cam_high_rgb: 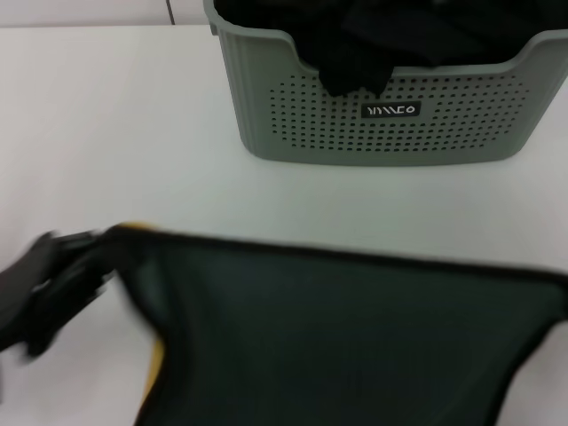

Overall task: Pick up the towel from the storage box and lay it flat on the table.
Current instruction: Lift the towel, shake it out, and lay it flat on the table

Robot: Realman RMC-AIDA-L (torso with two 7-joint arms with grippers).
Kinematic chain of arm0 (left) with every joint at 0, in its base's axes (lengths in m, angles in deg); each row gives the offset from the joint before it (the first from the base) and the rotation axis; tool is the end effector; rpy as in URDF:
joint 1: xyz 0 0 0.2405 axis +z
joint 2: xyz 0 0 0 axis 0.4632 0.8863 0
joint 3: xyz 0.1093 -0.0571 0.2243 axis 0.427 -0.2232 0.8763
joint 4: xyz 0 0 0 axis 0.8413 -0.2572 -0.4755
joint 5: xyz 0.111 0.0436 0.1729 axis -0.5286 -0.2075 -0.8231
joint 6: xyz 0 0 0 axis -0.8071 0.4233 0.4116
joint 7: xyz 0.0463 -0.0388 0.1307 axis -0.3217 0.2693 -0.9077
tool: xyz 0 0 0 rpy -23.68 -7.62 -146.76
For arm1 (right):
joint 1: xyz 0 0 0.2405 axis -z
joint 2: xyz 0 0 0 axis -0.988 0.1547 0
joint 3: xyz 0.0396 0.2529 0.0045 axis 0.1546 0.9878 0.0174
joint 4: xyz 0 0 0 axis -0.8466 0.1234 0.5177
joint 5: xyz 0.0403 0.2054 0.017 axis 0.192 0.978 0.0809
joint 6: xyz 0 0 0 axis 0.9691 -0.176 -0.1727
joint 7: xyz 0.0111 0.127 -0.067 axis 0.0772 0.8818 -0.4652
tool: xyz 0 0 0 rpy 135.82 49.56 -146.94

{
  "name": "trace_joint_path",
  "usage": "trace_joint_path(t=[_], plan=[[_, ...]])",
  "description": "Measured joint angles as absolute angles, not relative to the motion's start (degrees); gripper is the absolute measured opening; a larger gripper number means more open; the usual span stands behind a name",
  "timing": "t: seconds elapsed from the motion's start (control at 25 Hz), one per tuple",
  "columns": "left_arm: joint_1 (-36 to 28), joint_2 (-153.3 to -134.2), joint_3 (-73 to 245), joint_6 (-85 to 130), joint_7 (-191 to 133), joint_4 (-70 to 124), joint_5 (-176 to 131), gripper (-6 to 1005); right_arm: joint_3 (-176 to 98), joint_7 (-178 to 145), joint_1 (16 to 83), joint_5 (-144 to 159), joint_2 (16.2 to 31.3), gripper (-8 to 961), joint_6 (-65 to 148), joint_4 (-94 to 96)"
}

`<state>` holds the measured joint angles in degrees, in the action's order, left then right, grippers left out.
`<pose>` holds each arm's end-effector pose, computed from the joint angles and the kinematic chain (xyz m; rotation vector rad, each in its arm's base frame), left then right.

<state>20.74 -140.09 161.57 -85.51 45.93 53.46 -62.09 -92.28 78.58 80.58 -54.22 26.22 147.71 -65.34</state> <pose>-0.2761 0.1879 0.0411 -2.4647 -0.7498 -1.7447 0.2333 0.1960 0.0883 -2.8227 0.5332 1.2522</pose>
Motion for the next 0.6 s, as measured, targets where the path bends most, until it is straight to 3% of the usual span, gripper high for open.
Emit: trace_joint_path(t=[0.16,0.44,0.6], plan=[[9.2,-141.07,157.0,-76.36,38.3,34.92,-69.75,12,-91.03,74.45,72.97,-60.32,25.81,8,142.15,-49.34],[4.88,-145.13,157.74,-53.1,34.52,33.14,-70.49,12,-91.08,69.41,61.64,-68.79,26.18,9,125.1,-33.04],[3.21,-145.38,157.83,-46.96,34.51,33.4,-72.54,12,-92.51,69.13,58.54,-71.54,26.92,9,115.8,-31.65]])
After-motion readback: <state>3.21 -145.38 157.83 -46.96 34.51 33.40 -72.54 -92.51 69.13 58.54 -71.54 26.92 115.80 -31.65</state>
